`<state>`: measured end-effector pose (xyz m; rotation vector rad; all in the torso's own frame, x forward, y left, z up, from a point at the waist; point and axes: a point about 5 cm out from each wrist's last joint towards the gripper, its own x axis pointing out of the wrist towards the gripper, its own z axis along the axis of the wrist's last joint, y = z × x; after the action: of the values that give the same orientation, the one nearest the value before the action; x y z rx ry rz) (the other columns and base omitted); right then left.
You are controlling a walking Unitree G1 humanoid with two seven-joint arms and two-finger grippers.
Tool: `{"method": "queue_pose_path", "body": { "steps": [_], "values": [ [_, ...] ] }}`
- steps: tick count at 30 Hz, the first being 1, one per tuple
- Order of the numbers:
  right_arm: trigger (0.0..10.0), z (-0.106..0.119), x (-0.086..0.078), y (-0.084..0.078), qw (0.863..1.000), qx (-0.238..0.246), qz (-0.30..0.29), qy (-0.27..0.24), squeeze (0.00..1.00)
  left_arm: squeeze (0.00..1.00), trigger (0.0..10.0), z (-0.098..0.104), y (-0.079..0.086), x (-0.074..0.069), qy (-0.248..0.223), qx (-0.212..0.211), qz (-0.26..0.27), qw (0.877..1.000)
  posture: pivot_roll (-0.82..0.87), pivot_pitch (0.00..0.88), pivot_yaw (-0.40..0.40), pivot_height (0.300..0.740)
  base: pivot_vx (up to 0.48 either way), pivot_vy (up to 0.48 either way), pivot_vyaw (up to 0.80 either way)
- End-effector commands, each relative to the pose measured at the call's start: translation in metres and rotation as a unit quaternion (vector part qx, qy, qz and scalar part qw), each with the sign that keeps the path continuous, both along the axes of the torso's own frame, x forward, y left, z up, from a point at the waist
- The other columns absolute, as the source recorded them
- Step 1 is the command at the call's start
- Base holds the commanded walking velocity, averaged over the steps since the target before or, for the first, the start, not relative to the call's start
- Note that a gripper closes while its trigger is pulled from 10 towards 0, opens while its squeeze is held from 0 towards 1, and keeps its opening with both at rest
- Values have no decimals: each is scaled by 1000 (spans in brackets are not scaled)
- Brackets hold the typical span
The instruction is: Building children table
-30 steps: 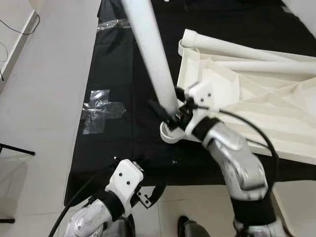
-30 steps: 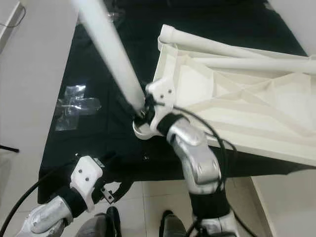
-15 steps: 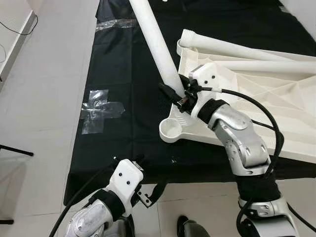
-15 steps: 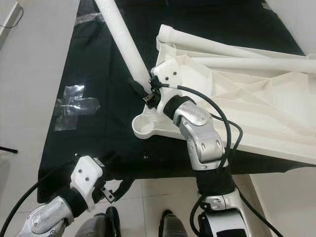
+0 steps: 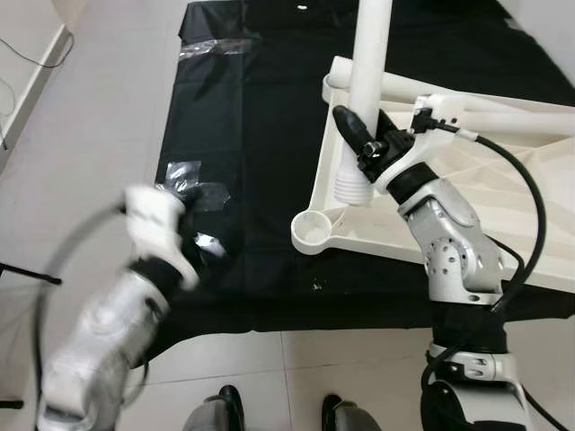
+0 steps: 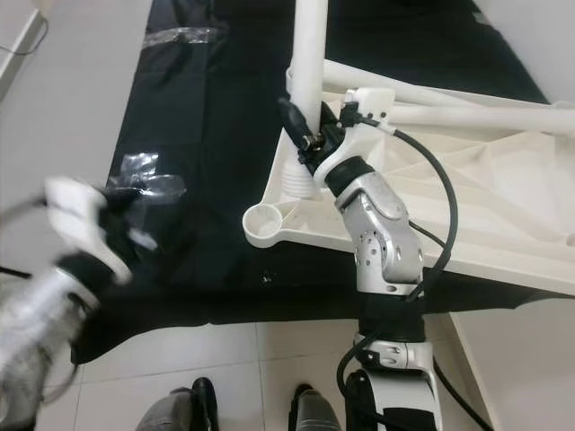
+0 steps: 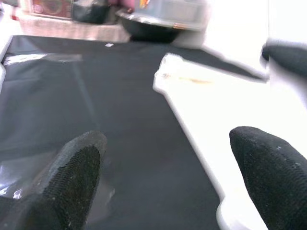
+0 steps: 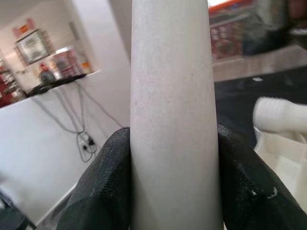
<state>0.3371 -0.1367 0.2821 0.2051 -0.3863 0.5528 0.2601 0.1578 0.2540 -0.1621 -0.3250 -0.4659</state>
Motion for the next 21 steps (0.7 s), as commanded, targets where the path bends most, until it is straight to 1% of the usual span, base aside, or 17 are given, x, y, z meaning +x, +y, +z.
{"method": "queue_pose_path", "body": {
  "steps": [1, 2, 3, 4, 5, 6, 7, 8, 9, 10, 11, 12, 13, 14, 17, 18, 21],
  "values": [
    [0, 5, -10, 11, 998, -24, 36, -38, 0, 0, 10000, 13, 4, 2, 1, -33, -34, 999, 35, 181, -20, 740, 0, 0, 0],
    [1647, 5, -14, 18, 997, -40, 52, -49, 0, 0, 10000, 30, 1, 3, -17, -56, -79, 995, 30, 160, -18, 740, 0, 0, 0],
    [1647, 5, -14, 18, 997, -40, 52, -49, 0, 0, 10000, 30, 1, 3, -17, -56, -79, 995, 30, 160, -18, 740, 0, 0, 0],
    [9804, 4, -19, 25, 994, -62, 66, -61, 0, 0, 10000, 47, -3, 2, -35, -75, -136, 987, 30, 148, -17, 740, 0, 0, 0],
    [9804, 4, -19, 25, 994, -62, 66, -61, 0, 0, 10000, 47, -3, 2, -35, -75, -136, 987, 30, 148, -17, 740, 0, 0, 0],
    [10000, 3, -24, 35, 990, -86, 84, -75, 0, 0, 10000, 66, -7, -1, -54, -90, -202, 974, 32, 134, -15, 740, 0, 0, 0],
    [10000, 2, -28, 42, 987, -101, 96, -84, 0, 0, 10000, 76, -10, -4, -65, -97, -242, 963, 32, 131, -14, 740, 0, 0, 0],
    [10000, 1, -31, 49, 984, -111, 107, -92, 0, 0, 10000, 85, -10, -4, -75, -95, -272, 955, 30, 120, -9, 740, 0, 0, 0],
    [10000, 1, -34, 53, 982, -114, 116, -97, 0, 0, 10000, 91, -10, -4, -76, -94, -289, 950, 29, 119, -7, 740, 0, 0, 0],
    [10000, 1, -34, 53, 982, -114, 116, -97, 0, 0, 10000, 91, -10, -4, -76, -94, -289, 950, 29, 119, -7, 740, 0, 0, 0],
    [10000, 1, -37, 57, 980, -117, 126, -104, 0, 0, 10000, 97, -9, -2, -77, -91, -300, 946, 30, 115, -4, 740, 0, 0, 0],
    [10000, 2, -40, 62, 977, -120, 139, -113, 0, 0, 10000, 105, -6, 5, -75, -90, -300, 947, 36, 110, -1, 740, 0, 0, 0],
    [10000, 2, -40, 62, 977, -120, 139, -113, 0, 0, 10000, 105, -6, 5, -75, -90, -300, 947, 36, 110, -1, 740, 0, 0, 0],
    [10000, 2, -42, 64, 975, -122, 146, -119, 0, 0, 10000, 110, -5, 10, -72, -90, -298, 948, 37, 109, 2, 740, 0, 0, 0],
    [10000, 3, -48, 70, 967, -133, 167, -136, 0, 0, 10000, 117, -4, 24, -60, -78, -276, 956, 36, 107, 10, 740, 0, 0, 0],
    [10000, 3, -48, 70, 967, -133, 167, -136, 0, 0, 10000, 117, -4, 24, -60, -78, -276, 956, 36, 107, 10, 740, 0, 0, 0],
    [10000, 3, -51, 72, 964, -139, 177, -144, 0, 0, 10000, 120, -7, 31, -55, -78, -264, 960, 32, 107, 14, 740, 0, 0, 0]
  ]
}}
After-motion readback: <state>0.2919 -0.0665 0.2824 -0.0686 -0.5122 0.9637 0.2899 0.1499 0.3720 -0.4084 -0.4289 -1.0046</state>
